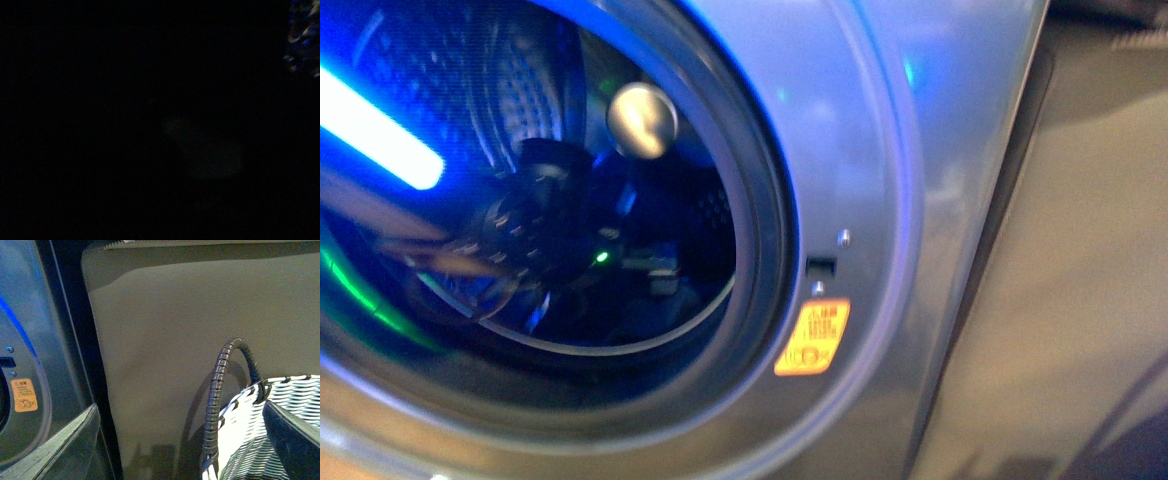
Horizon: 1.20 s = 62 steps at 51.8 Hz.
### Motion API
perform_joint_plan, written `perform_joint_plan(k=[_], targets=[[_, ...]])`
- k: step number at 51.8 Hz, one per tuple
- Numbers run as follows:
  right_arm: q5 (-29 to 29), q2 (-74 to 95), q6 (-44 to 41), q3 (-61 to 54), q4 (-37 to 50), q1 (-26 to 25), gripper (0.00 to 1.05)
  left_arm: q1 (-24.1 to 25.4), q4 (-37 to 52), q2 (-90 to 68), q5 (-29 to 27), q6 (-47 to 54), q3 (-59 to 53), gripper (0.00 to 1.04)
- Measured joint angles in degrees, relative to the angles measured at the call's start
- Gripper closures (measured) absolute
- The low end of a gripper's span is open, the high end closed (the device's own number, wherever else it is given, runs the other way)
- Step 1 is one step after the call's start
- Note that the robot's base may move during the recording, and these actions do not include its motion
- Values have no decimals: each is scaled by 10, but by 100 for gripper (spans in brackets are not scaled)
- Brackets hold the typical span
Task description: Collect clothes from washing machine
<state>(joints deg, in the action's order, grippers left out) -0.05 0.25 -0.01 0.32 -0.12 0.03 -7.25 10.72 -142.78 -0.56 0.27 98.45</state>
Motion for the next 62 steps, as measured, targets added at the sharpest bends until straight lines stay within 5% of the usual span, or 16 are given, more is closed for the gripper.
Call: perform_joint_plan(k=[15,42,62], targets=[[0,0,0,0,0,0,8,3,-27,-33,-14,2,20,7],[0,0,0,0,0,0,8,18,40,29,23,-9,-56,93],[0,0,0,0,0,0,8,23,122,216,85,12,-275,98]])
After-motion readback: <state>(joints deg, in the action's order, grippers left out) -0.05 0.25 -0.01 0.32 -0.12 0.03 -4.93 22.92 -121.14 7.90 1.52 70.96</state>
